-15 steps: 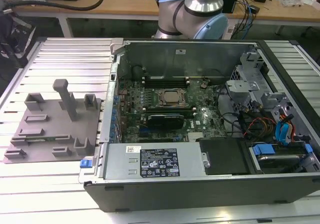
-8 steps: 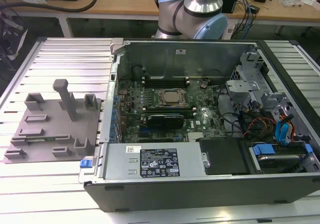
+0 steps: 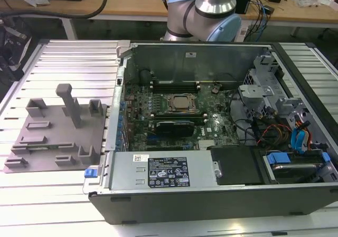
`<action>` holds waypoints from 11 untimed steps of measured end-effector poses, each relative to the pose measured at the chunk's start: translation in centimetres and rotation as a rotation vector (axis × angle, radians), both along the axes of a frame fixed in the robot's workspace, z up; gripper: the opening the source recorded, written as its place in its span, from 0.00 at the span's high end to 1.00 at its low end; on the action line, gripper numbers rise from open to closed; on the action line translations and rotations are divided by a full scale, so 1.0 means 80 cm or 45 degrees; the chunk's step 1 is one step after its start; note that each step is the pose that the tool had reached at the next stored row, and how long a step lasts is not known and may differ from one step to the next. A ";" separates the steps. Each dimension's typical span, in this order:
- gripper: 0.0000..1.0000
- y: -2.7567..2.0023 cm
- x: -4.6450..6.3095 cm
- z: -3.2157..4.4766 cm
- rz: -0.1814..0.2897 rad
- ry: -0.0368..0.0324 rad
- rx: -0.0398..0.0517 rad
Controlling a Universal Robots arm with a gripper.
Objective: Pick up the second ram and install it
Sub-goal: 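Reach for the second ram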
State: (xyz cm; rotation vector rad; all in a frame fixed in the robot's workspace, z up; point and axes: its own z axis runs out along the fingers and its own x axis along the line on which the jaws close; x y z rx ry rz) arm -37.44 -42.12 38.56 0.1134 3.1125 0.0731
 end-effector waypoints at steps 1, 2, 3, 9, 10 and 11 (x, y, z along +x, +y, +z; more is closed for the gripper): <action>0.92 -0.0030 0.000 -0.0006 0.000 0.0001 0.000; 0.92 -0.0060 0.000 -0.0012 0.000 0.0000 0.000; 0.92 -0.0079 0.000 -0.0015 0.000 0.0000 0.000; 0.92 -0.0188 0.000 -0.0035 0.000 0.0000 0.000; 0.92 -0.0206 0.000 -0.0040 0.000 0.0000 0.000; 0.92 -0.0237 0.000 -0.0047 0.001 0.0000 0.000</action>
